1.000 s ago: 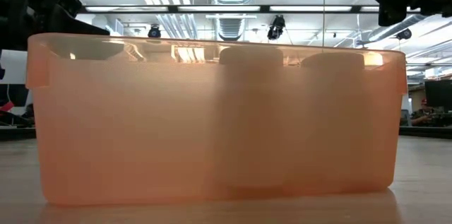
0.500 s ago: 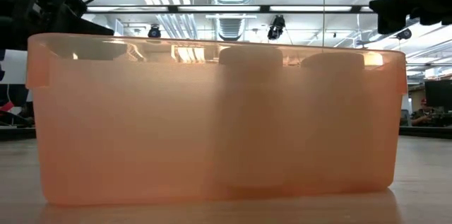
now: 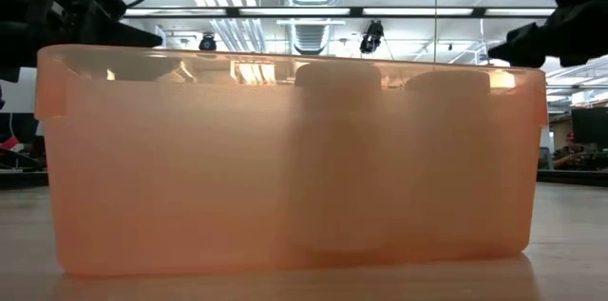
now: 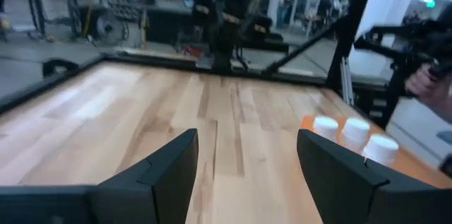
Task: Pick and place pill bottles into a basket
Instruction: Put the bottom pill bottle into the bin
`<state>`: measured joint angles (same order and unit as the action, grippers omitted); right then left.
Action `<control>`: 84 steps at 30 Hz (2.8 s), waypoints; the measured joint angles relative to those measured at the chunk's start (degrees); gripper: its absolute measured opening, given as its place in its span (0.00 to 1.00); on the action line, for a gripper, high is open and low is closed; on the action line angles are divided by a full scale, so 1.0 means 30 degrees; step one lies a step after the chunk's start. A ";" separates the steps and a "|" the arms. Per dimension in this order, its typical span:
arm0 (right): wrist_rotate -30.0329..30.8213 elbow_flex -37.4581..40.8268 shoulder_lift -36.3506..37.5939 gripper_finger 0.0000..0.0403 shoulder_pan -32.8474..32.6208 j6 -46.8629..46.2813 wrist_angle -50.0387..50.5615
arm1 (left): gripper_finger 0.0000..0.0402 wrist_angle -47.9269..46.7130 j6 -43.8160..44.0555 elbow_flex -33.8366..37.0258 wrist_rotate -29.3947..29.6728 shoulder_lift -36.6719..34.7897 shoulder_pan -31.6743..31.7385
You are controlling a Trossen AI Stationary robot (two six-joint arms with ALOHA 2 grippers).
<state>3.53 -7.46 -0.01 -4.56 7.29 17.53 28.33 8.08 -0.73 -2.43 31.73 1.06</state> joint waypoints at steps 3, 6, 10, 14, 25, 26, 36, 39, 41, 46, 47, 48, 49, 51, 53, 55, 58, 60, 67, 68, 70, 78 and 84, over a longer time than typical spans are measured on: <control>0.0527 0.0041 0.0000 0.51 0.0007 0.0272 0.0955 | 0.56 0.0033 -0.0432 -0.0449 -0.0586 0.0700 -0.0019; 0.0531 0.0109 -0.0015 0.51 0.0000 0.0628 0.0921 | 0.56 0.0002 -0.0481 -0.0794 -0.0813 0.1541 -0.0022; 0.0538 0.0159 -0.0022 0.51 0.0000 0.1112 0.0900 | 0.56 0.0384 -0.0566 -0.1087 -0.0948 0.2727 -0.0022; 0.0538 0.0349 -0.0040 0.51 0.0000 0.1338 0.0555 | 0.56 0.2224 -0.0891 -0.1109 -0.1614 0.3765 -0.0022; 0.0534 0.0313 -0.0564 0.51 -0.0007 0.2034 0.1235 | 0.56 0.2893 -0.1084 -0.2025 -0.2540 0.5336 -0.0049; 0.0538 0.0313 -0.0689 0.51 -0.0007 0.2088 0.1235 | 0.56 0.2901 -0.1303 -0.2268 -0.2656 0.5496 -0.0126; 0.0531 0.0306 -0.1703 0.51 -0.0007 0.2652 0.1235 | 0.56 0.2716 -0.2497 -0.4424 -0.2736 0.7524 -0.1746; 0.0531 0.0306 -0.1792 0.51 -0.0007 0.2630 0.1235 | 0.56 0.1378 -0.2832 -0.5434 -0.2743 0.8042 -0.2341; 0.0528 0.0306 -0.1792 0.51 -0.0007 0.2638 0.1235 | 0.56 0.0289 -0.2977 -0.6173 -0.2703 0.8349 -0.2772; 0.0523 0.0306 -0.1778 0.51 -0.0007 0.2594 0.1233 | 0.56 -0.0827 -0.3887 -0.7866 -0.2671 0.9013 -0.4035; 0.0523 0.0306 -0.1778 0.51 -0.0007 0.2558 0.1227 | 0.56 -0.0845 -0.4189 -0.8094 -0.2661 0.9112 -0.4296; 0.0523 0.0306 -0.1778 0.51 -0.0007 0.2447 0.1200 | 0.56 -0.0936 -0.4422 -0.8313 -0.2639 0.9173 -0.4557; 0.0522 0.0306 -0.1778 0.51 -0.0007 0.2291 0.1173 | 0.56 -0.1057 -0.4556 -0.8514 -0.2567 0.9192 -0.4788; 0.0516 0.0306 -0.1770 0.51 -0.0007 0.2113 0.1172 | 0.56 -0.1505 -0.4799 -0.8811 -0.2159 0.9134 -0.5251; 0.0515 0.0306 -0.1770 0.51 -0.0007 0.2134 0.1169 | 0.56 -0.2220 -0.4845 -0.9101 -0.1301 0.9134 -0.5759; 0.0509 0.0306 -0.1777 0.51 -0.0007 0.2084 0.1169 | 0.56 -0.3308 -0.4845 -0.9440 -0.0402 0.9121 -0.6226; 0.0509 0.0306 -0.1778 0.51 -0.0007 0.2091 0.1165 | 0.56 -0.4626 -0.4845 -1.0054 0.0837 0.9117 -0.6859; 0.0506 0.0306 -0.1778 0.51 -0.0007 0.2077 0.1162 | 0.56 -0.5377 -0.4838 -1.0422 0.1319 0.9112 -0.7261; 0.0501 0.0306 -0.1778 0.51 -0.0007 0.2084 0.1155 | 0.56 -0.7978 -0.4816 -1.1818 0.2448 0.9104 -0.8878; 0.0501 0.0306 -0.1778 0.51 -0.0007 0.2097 0.1155 | 0.56 -0.8493 -0.4805 -1.2091 0.2619 0.9104 -0.9107; 0.0501 0.0306 -0.1778 0.51 -0.0007 0.2111 0.1150 | 0.56 -0.9555 -0.4389 -1.2694 0.3224 0.9104 -0.9623; 0.0501 0.0301 -0.1778 0.51 -0.0007 0.2091 0.1148 | 0.56 -1.3445 -0.3105 -1.4867 0.5052 0.9178 -1.1447; 0.0506 0.0299 -0.1778 0.51 0.0000 0.2124 0.1140 | 0.56 -1.6593 -0.1543 -1.6786 0.5725 1.0516 -1.2430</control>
<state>5.05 -6.57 -5.34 -4.56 13.66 20.95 -21.44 3.45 -51.09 14.75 63.28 -36.23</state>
